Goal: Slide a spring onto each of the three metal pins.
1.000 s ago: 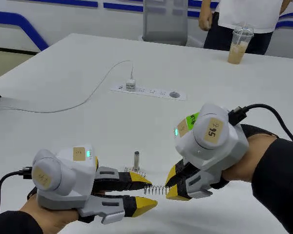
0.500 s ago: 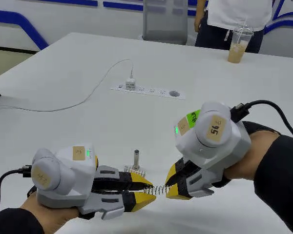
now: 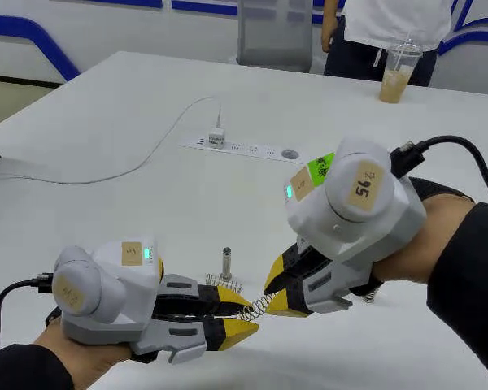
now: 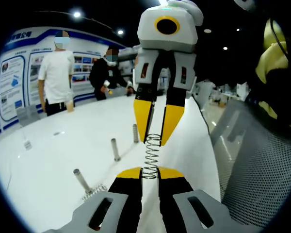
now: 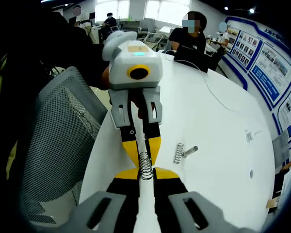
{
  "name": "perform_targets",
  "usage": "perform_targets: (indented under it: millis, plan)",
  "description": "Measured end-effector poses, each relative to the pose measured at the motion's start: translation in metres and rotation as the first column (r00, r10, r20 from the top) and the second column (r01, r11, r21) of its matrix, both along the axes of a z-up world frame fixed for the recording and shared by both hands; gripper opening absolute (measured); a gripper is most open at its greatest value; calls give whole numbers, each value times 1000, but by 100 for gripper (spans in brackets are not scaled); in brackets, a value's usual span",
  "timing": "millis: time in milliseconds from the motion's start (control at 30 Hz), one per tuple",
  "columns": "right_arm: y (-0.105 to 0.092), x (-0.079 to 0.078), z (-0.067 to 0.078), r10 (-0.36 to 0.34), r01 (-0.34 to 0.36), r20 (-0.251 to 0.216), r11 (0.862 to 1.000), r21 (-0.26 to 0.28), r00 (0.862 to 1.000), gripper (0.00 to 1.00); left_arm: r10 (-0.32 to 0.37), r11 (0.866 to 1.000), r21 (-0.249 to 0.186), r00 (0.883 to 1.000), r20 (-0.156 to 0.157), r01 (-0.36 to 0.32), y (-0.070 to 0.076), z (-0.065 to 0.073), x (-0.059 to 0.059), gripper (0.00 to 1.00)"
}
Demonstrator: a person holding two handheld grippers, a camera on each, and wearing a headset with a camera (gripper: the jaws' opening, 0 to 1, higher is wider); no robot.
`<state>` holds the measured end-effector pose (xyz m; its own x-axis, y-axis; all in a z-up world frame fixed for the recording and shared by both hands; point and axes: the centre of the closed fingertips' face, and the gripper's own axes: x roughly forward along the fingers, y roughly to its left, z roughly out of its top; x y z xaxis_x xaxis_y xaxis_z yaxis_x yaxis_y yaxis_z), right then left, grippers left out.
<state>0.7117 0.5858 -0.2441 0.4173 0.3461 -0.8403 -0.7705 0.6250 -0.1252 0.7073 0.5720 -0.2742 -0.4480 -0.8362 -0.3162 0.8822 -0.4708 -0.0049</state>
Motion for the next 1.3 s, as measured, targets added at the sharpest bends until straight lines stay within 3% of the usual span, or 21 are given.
perform_targets:
  millis: [633,767,1300]
  plan:
    - [12,7,9,14,-15,17,1000,11,1000,12,-13,1000,-8,1000,-5,13,-1,1,-7,11]
    - [10,5,6,4,-4,0,1000,10,1000,17,-12,1000,-12,1000,-8,12,-1,2,-6,11]
    - [10,5,-4,-21,22,-33,999,40,999,15,-16,999,-36,1000,-14,15,-2,9,-8,11]
